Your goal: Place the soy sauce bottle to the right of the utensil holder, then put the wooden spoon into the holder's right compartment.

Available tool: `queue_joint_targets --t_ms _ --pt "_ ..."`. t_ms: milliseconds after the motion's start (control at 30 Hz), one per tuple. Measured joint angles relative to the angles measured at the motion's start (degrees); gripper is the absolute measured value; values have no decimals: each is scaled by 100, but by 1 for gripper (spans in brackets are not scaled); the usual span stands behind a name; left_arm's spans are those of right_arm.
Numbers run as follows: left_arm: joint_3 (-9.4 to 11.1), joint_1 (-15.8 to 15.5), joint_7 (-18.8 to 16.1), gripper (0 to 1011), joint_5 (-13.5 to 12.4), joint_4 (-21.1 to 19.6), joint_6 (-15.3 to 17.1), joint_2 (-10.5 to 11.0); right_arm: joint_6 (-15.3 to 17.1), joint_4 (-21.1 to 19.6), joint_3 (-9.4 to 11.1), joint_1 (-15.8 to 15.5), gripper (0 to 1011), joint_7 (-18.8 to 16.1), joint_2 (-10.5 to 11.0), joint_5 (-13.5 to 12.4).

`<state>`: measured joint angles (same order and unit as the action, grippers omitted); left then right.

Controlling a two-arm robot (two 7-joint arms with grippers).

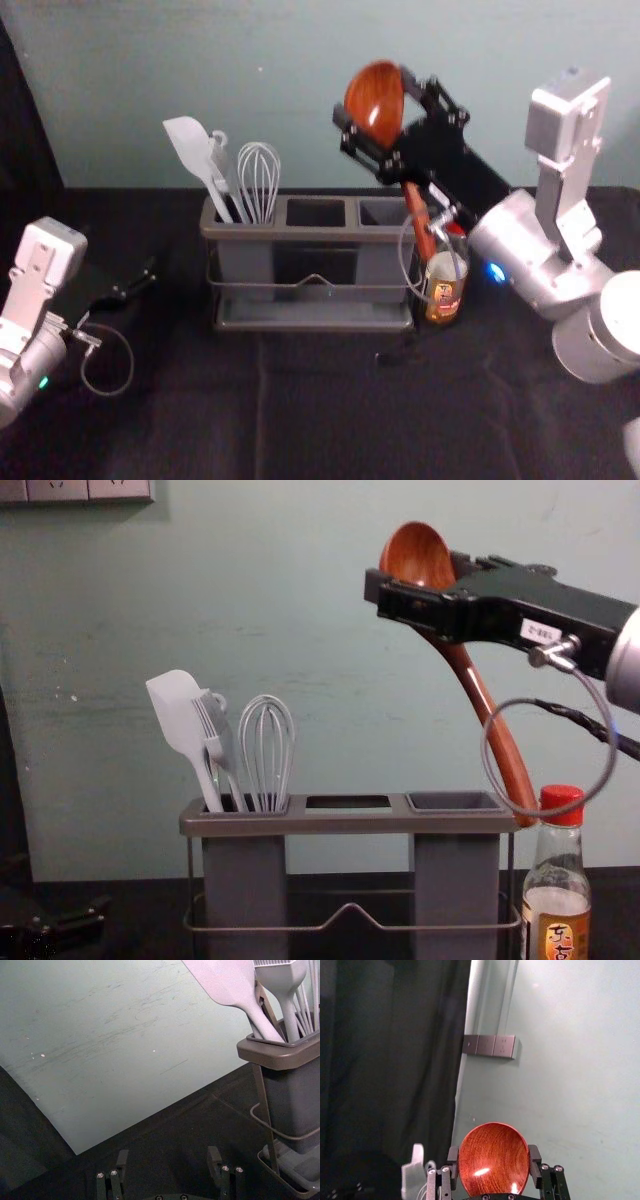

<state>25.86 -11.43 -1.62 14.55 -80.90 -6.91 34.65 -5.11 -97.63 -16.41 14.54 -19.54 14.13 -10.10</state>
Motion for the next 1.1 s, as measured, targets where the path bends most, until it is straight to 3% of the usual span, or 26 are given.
queue_joint_targets --t_ms 367,467,633,1100 --pt "0 0 0 1012 0 1 0 0 -867 719 -37 420 837 176 -357 -73" --pt "0 0 0 1011 0 0 0 0 -1043 849 -9 442 837 216 -434 -90" --pt "0 0 0 1011 0 0 0 0 -1631 1185 93 459 837 308 -672 -112" --pt "0 0 0 1011 0 0 0 0 -2472 1869 234 445 837 137 -1041 -266"
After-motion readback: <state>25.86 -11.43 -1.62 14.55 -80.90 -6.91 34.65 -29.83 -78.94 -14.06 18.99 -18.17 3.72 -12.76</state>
